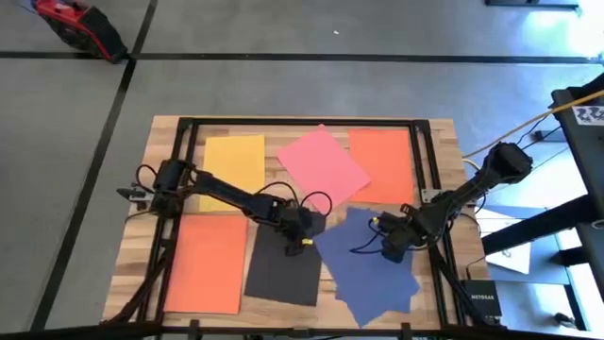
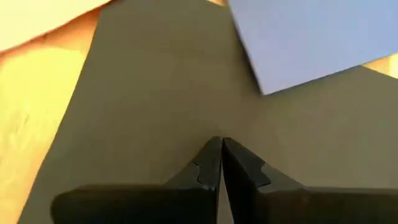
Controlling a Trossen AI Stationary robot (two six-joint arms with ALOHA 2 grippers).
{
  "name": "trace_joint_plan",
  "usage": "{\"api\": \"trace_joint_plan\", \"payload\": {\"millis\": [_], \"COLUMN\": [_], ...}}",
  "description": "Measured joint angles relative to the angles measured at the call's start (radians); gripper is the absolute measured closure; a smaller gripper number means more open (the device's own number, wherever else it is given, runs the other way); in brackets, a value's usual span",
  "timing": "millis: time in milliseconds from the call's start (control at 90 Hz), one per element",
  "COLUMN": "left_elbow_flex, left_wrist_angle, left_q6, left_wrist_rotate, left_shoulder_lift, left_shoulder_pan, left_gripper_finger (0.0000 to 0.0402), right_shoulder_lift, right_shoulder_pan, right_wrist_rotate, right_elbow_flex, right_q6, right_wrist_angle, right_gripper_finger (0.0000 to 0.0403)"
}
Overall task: Organize paper
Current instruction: Stack the blue paper on top of the blue paper on the table
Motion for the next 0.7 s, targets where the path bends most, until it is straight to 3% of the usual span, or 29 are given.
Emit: {"api": "trace_joint_plan", "payload": {"millis": [422,700], "left_elbow_flex": [-0.049,-0.053], "left_wrist_angle": [-0.004,-0.135], "left_q6": [-0.185,-0.248], "left_wrist_rotate": [-0.075,-0.117], "left_shoulder_lift": [0.002,-0.04], "left_shoulder_pan": [-0.05,-0.099], "left_gripper_finger": [0.0402,0.0402], "right_shoulder_lift": [0.0,0.0], "right_shoulder_pan": [0.0,0.0], "right_wrist_rotate": [-0.003,-0.007], "right_elbow_flex": [0.0,0.0], "right_q6": [0.0,0.0], "right_wrist_angle": [-0.002,-0.002], "right_gripper_finger": [0.0403,0.0403]}}
